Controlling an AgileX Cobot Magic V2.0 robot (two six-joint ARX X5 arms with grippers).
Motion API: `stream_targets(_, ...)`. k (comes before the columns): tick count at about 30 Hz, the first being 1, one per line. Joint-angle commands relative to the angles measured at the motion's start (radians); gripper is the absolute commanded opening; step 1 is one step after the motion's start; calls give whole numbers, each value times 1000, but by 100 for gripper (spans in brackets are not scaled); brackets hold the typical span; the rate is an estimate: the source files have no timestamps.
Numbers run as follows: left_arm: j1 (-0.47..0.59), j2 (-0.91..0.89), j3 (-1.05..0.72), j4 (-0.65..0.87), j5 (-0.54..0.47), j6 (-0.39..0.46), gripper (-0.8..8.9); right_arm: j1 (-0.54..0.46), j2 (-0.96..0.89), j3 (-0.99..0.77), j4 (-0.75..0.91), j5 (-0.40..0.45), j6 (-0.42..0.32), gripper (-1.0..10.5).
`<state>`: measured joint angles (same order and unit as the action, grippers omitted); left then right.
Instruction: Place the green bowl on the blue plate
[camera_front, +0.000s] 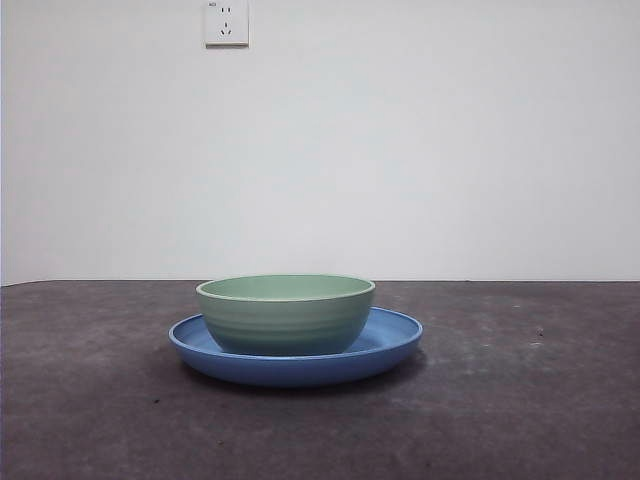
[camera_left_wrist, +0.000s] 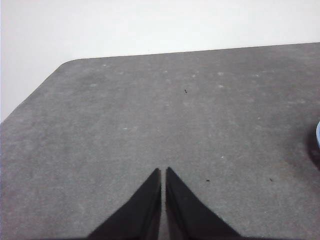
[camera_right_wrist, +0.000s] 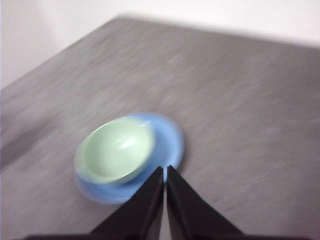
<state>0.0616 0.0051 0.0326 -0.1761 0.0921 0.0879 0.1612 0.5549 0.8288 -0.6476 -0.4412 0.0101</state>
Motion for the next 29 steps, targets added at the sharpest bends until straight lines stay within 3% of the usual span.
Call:
stream_targets(1, 2, -2, -21, -8, 0, -2, 15, -89, -89, -110, 139, 5, -23, 6)
stream_targets(5, 2, -2, -21, -8, 0, -2, 15, -165, -227, -304, 336, 59, -24, 6)
stream_targets(12, 2, -2, -21, -8, 0, -2, 15, -201, -419, -611, 594, 196, -17, 6)
stream_targets(19, 2, -2, -21, -8, 0, -2, 15, -200, -524, -774, 618, 286, -14, 6)
stream_targets(29, 2, -2, -21, -8, -1, -2, 15, -200, -551, -818, 541, 289, 5, 6)
